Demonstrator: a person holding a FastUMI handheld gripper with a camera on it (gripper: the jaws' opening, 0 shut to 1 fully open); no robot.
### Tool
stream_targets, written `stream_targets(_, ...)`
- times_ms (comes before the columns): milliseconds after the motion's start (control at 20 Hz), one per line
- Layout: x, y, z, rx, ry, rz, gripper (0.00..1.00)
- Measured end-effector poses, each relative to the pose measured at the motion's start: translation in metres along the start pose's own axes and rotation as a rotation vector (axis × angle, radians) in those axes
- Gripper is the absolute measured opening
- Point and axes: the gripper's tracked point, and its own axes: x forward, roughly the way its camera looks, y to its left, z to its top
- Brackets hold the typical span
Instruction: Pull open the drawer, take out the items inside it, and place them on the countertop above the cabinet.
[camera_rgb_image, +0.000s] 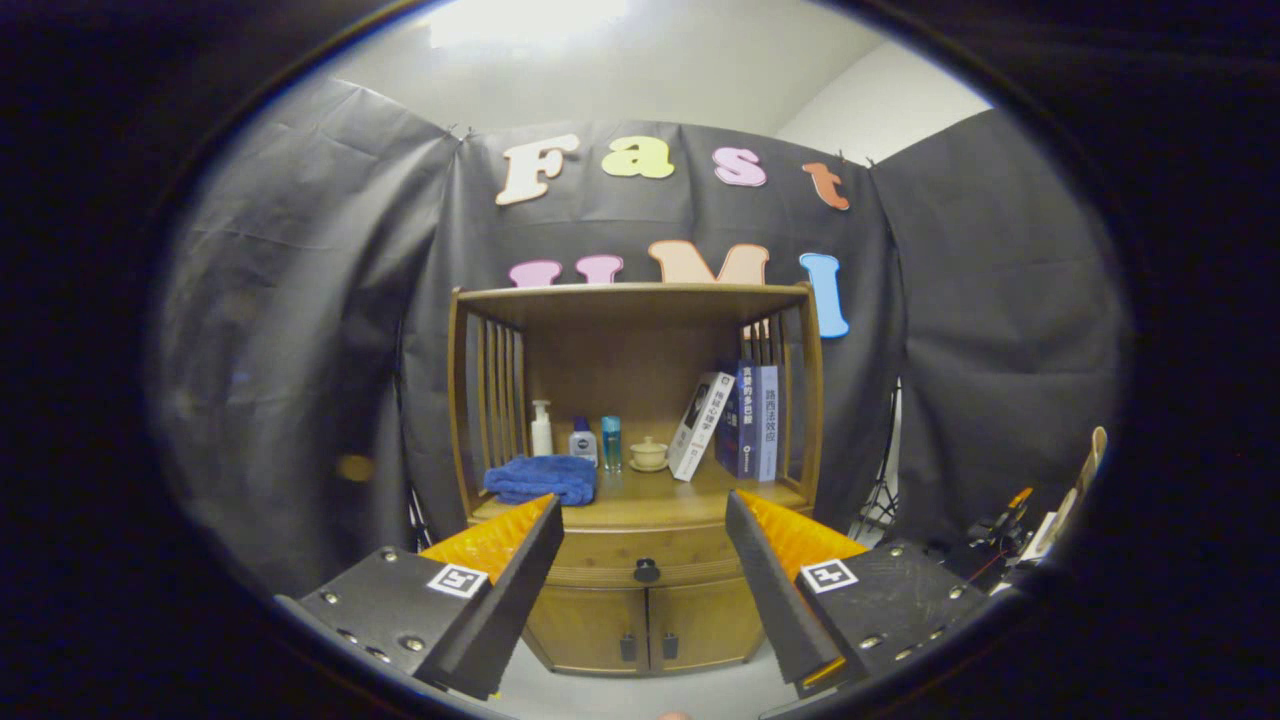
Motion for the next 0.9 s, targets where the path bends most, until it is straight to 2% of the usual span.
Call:
stream_targets(200,0.024,-0.006,-0.031,0.028,0.006,-0.015,0.98)
stream_targets(400,0.058,-0.008,-0.081,0.051,0.046,-0.008,0.98)
stream_targets(900,0.161,-0.009,-0.197,-0.019,0.114,0.02,0.98)
